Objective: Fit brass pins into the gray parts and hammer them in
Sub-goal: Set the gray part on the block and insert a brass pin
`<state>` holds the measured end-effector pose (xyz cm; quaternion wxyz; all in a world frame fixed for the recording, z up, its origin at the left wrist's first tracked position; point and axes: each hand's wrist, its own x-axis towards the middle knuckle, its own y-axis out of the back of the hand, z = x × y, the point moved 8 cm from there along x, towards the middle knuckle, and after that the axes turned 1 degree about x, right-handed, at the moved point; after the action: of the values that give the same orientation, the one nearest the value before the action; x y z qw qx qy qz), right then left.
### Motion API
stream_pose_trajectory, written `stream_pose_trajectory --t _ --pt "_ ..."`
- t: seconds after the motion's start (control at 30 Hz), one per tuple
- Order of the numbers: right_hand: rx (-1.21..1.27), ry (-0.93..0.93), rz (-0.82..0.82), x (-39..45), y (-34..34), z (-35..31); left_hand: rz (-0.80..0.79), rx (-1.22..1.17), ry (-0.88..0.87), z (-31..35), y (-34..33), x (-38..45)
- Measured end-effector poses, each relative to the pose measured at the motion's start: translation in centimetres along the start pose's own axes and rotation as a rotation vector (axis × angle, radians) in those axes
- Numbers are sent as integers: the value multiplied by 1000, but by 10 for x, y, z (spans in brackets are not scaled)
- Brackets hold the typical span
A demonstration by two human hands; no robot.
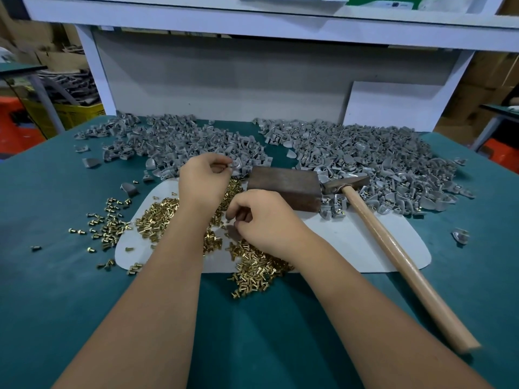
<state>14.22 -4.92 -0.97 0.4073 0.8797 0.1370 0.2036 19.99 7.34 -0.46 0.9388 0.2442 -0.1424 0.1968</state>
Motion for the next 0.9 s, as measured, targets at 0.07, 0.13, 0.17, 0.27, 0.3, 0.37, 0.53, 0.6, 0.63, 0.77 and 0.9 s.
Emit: stream_pose_trajectory --t 0.07,0.13,0.17,0.27,0.3,0.37,0.53,0.6,0.63,0.77,0.9 --pt "-5 0 54 1 5 1 -18 -47 -19 2 -3 -1" --pt "16 -19 163 2 16 4 -43 -89 -44 6 -7 -3" --pt "52 -37 225 2 23 7 -56 -97 -57 9 -9 -4" --pt "169 -87 399 0 47 18 -91 -49 -115 20 -20 -9" --pt "188 -105 453 -2 55 23 -104 -38 -129 24 -24 -11" --pt "215 -145 557 -5 70 35 -141 -28 -138 30 -32 -15" --pt "310 -276 677 -13 89 74 -220 9 -159 35 -50 -24" --pt "342 -314 696 -16 92 86 -233 48 -167 37 -52 -27" --pt "351 -323 703 -17 93 90 -234 64 -175 38 -53 -28" --pt "439 -326 708 -18 94 97 -136 75 -287 48 -44 -30" --pt "575 -290 656 -14 91 92 -103 -13 -337 60 -40 -34"
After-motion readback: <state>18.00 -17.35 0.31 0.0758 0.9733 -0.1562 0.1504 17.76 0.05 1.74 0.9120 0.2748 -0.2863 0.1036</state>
